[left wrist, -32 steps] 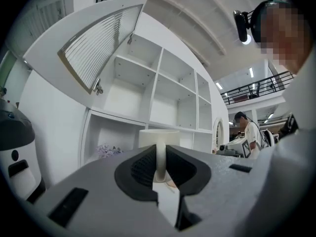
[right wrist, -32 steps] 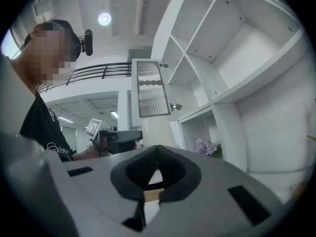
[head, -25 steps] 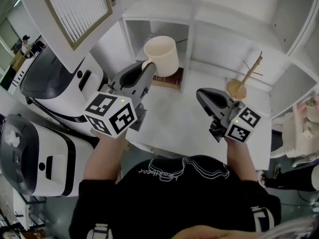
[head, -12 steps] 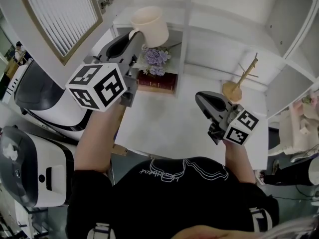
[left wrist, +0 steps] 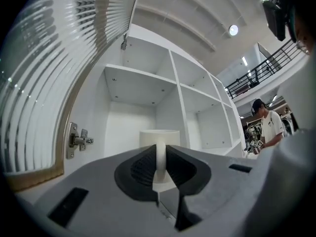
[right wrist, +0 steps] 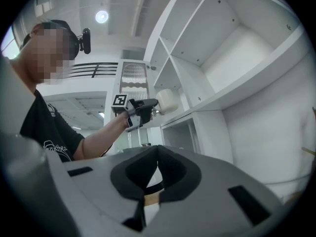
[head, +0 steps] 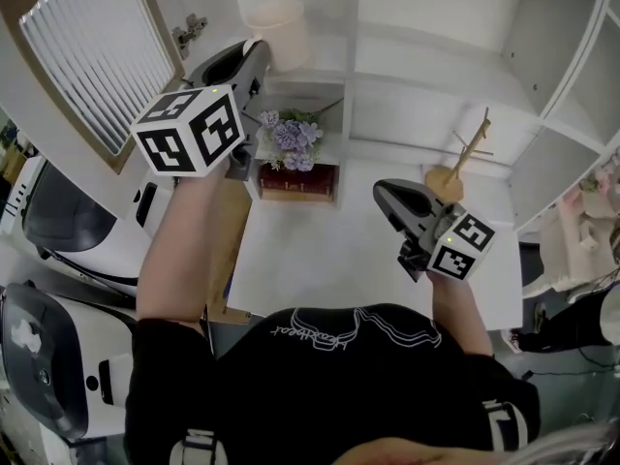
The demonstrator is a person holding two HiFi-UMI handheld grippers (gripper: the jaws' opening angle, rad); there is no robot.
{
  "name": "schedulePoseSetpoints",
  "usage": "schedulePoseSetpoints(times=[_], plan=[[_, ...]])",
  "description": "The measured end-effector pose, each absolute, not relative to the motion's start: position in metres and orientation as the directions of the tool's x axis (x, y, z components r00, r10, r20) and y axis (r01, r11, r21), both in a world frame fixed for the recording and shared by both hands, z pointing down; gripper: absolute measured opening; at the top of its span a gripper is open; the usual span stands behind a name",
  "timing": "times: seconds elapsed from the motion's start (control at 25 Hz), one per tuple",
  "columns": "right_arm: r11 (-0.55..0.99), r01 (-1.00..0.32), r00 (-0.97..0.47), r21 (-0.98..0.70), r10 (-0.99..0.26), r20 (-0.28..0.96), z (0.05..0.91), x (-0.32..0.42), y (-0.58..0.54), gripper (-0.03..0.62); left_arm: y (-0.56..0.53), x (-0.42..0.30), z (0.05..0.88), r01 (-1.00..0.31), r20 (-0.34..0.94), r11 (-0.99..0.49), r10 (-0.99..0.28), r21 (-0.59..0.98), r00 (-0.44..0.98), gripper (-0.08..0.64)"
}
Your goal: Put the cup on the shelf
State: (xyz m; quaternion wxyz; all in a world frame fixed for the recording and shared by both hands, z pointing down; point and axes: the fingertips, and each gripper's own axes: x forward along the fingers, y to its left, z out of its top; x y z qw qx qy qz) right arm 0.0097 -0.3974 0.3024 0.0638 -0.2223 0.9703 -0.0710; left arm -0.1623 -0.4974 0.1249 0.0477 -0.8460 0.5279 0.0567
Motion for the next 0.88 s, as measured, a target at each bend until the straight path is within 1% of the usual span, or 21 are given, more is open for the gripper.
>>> schedulePoseSetpoints(times=[0.48,0.76,0.88], plan=[[0.859,-0.490,-0.858,-0.150,-0.505,-0.095,0.298,0.010,-0.409,0.006,-0.563,-0.171,0.128,-0.895,-0.070,-0.446,-0.893,-0.009,0.445,0.046],[0.842,-0.517,-0.841,-0.153,-0.533,-0.092,0.299,0.015,-0.411,0.006,-0.587,-0.165,0.142,-0.891,0.003,-0.453,-0.891,-0.017,0.453,0.046],[0.836,-0.526,-0.836,-0.153,-0.542,-0.088,0.301,0.017,-0.411,0.006,-0.590,-0.163,0.145,-0.891,0.006,-0.453,-0.892,-0.015,0.453,0.046]])
